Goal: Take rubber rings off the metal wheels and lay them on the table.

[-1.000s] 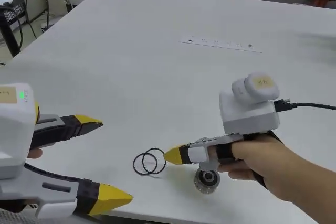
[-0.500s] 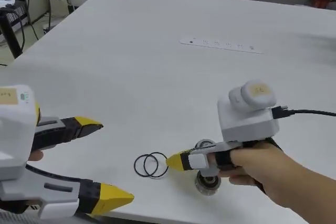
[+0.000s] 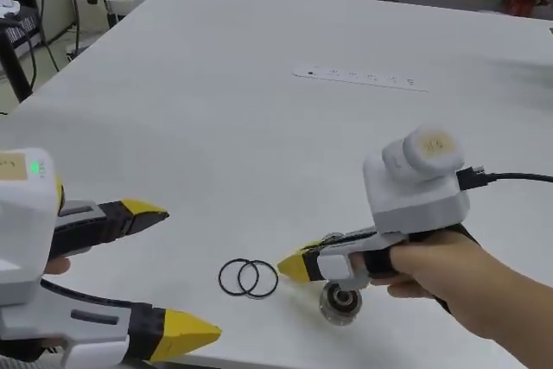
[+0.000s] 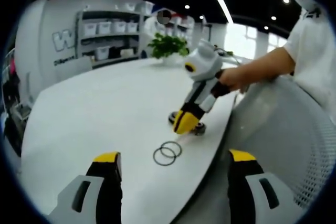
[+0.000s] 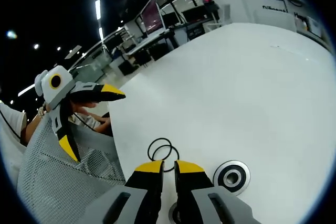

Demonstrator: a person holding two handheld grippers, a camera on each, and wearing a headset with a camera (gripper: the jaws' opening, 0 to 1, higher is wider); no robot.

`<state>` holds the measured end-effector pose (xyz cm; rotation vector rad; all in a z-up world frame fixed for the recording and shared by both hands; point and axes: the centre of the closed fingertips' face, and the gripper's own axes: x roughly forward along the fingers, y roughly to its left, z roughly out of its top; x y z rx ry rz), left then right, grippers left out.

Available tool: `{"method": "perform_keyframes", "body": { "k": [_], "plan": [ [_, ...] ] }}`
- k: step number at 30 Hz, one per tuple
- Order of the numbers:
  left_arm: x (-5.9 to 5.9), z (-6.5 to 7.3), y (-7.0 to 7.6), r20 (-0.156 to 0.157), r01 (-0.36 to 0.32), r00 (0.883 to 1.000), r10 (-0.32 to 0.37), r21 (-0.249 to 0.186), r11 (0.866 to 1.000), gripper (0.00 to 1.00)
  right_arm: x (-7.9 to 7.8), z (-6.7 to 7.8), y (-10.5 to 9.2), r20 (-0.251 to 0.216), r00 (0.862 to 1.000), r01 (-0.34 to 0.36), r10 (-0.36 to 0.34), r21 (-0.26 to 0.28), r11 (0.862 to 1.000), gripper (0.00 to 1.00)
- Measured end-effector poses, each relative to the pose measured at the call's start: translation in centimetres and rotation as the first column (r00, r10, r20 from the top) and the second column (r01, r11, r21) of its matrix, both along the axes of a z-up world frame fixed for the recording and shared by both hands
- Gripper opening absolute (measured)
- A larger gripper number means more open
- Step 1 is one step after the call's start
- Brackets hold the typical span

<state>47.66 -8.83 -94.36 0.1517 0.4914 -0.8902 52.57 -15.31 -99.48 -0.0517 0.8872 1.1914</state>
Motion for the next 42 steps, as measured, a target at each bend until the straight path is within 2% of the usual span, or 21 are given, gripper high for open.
{"method": "perform_keyframes", "body": {
  "k": [2,6,10,12,15,17,19,22,24,27,30,34,36,38,42],
  "plan": [
    [-0.1,-0.1,0.0,-0.003,0.004,1.000,-0.004,0.002,1.000,0.84,0.1,0.9,0.0,0.036,0.999,-0.020,0.020,0.006,1.000,0.07],
    [-0.1,-0.1,-0.1,-0.003,0.009,1.000,-0.009,0.005,1.000,0.84,0.8,2.7,0.1,0.087,0.996,-0.013,0.010,0.034,0.999,0.08],
    [-0.2,-0.1,-0.2,-0.005,0.014,1.000,-0.014,0.006,1.000,0.84,1.2,4.7,0.2,0.115,0.993,-0.016,0.008,0.066,0.998,0.10],
    [-0.2,-0.1,-0.2,-0.006,0.019,1.000,-0.019,0.009,1.000,0.84,1.5,5.6,0.0,0.149,0.989,-0.018,0.007,0.072,0.997,0.11],
    [-0.3,-0.2,-0.3,-0.007,0.028,1.000,-0.028,0.013,1.000,0.84,1.9,6.6,-0.4,0.177,0.984,-0.021,0.005,0.087,0.996,0.11],
    [-0.3,-0.1,-0.4,-0.005,0.033,0.999,-0.033,0.017,0.999,0.84,2.3,7.7,-0.8,0.204,0.979,-0.020,-0.003,0.111,0.994,0.12],
    [-0.3,-0.2,-0.5,-0.002,0.039,0.999,-0.039,0.025,0.999,0.84,3.0,8.7,-1.4,0.224,0.974,0.004,-0.034,0.133,0.991,0.13],
    [-0.5,-0.3,-0.8,-0.011,0.056,0.998,-0.056,0.028,0.998,0.85,3.9,10.4,-2.3,0.245,0.965,0.044,-0.090,0.186,0.982,0.11],
    [-0.5,-0.2,-0.8,-0.005,0.062,0.998,-0.061,0.034,0.998,0.86,4.2,11.2,-3.0,0.258,0.960,0.057,-0.112,0.214,0.975,0.12],
    [-0.5,0.0,-0.9,0.002,0.066,0.998,-0.066,0.032,0.997,0.86,4.7,11.5,-4.3,0.270,0.954,0.070,-0.133,0.231,0.971,0.14],
    [-0.5,0.0,-0.9,0.002,0.069,0.998,-0.069,0.038,0.997,0.86,5.0,11.2,-5.6,0.256,0.953,0.098,-0.160,0.240,0.966,0.19],
    [-0.7,0.0,-1.1,-0.005,0.087,0.996,-0.087,0.044,0.995,0.87,5.2,10.2,-7.2,0.242,0.951,0.135,-0.191,0.228,0.964,0.21],
    [-0.8,0.4,-1.7,-0.013,0.120,0.993,-0.120,0.052,0.991,0.89,5.1,9.2,-8.1,0.228,0.953,0.151,-0.201,0.220,0.964,0.21],
    [-0.6,1.1,-2.2,0.017,0.151,0.988,-0.152,0.076,0.986,0.89,5.1,8.5,-8.6,0.208,0.954,0.170,-0.215,0.216,0.962,0.20],
    [0.1,3.5,-3.7,0.055,0.194,0.979,-0.197,0.065,0.979,0.88,5.1,7.2,-9.1,0.191,0.957,0.185,-0.220,0.184,0.965,0.18]
  ]
}}
